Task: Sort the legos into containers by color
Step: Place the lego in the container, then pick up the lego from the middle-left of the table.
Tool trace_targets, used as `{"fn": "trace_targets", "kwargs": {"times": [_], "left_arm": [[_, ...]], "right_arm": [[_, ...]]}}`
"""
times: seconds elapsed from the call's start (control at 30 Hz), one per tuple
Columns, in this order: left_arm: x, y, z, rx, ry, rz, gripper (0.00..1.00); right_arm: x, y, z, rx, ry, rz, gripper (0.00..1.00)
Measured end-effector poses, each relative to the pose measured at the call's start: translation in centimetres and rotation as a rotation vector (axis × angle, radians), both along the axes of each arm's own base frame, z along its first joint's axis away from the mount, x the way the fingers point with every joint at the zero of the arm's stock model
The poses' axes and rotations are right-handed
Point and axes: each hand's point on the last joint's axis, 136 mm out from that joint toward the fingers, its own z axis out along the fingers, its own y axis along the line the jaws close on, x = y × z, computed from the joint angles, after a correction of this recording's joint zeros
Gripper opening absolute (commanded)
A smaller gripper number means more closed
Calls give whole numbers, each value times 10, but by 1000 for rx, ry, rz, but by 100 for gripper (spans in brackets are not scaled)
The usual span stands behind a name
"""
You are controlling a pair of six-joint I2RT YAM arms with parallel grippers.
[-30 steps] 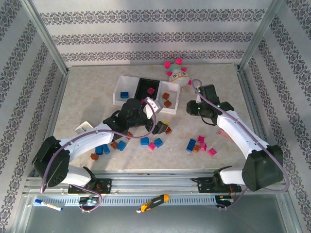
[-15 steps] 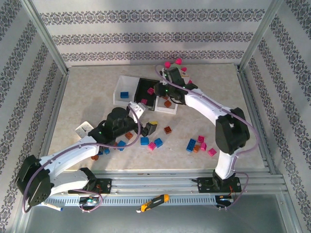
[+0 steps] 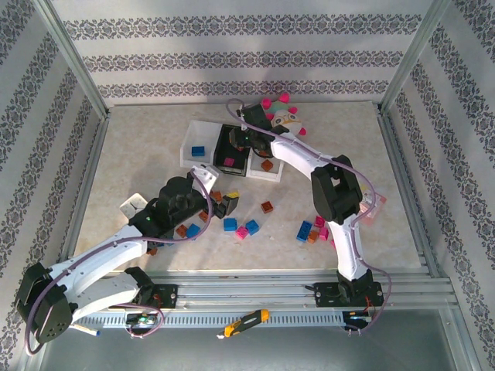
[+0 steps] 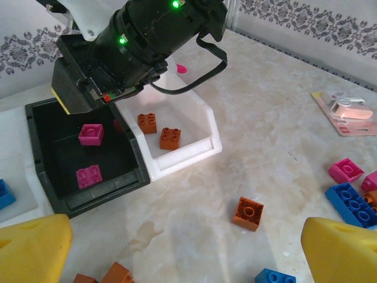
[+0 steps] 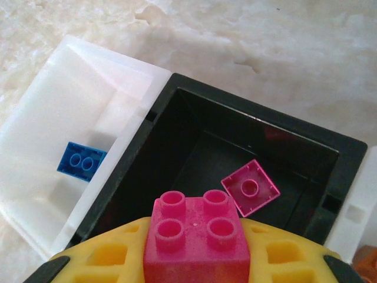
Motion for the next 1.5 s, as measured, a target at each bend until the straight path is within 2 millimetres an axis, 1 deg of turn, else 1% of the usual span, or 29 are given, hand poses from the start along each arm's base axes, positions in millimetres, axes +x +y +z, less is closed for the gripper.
{"fn": "trace_targets", "kwargs": {"times": [0.03,0.13,0.2,0.27,0.37,0.43,0.5,0.57,0.7,0.8,0.9,1.0,1.1,1.13,1.2,1.3,1.5], "left_arm": [[0,1,-1,2,2,5,99],[0,4,-2,7,6,14,99],[0,6,-1,6,5,23,99],[0,7,0,2,4,29,99],[1,9,-2,-5,20,42,99],[2,13,-7,-7,47,67,99],[5,19,-18,6,97,106,99],[9,26,-32,29,163,158,99],[14,38,-51,64,283,258,99],[16,46,-64,88,369,325,100],[14,54,-81,125,459,387,93],[11,69,-104,157,580,475,88],[10,83,-126,177,718,589,86],[10,85,-130,182,753,614,86],[11,86,-141,188,828,663,85],[10,81,-153,194,919,711,82],[9,72,-167,164,1049,785,78]], "right_arm": [[2,0,0,-2,-2,-1,21],[5,3,3,-4,-12,5,46],[7,4,6,-7,-25,13,58],[8,4,9,-7,-32,16,66],[4,2,12,-12,-37,22,72],[-5,-4,14,-20,-35,28,72],[-19,-11,21,-21,-37,31,73],[-35,-20,32,-16,-47,37,73],[-77,-42,54,-6,-71,61,75],[-108,-59,64,-2,-86,70,75],[-131,-73,68,0,-92,71,74],[-145,-81,67,-3,-85,69,71],[-154,-86,65,-3,-74,71,70],[-156,-87,65,-3,-72,70,70],[-161,-89,64,-1,-65,72,70],[-164,-90,64,4,-61,69,70],[-164,-90,65,14,-55,60,71]]}}
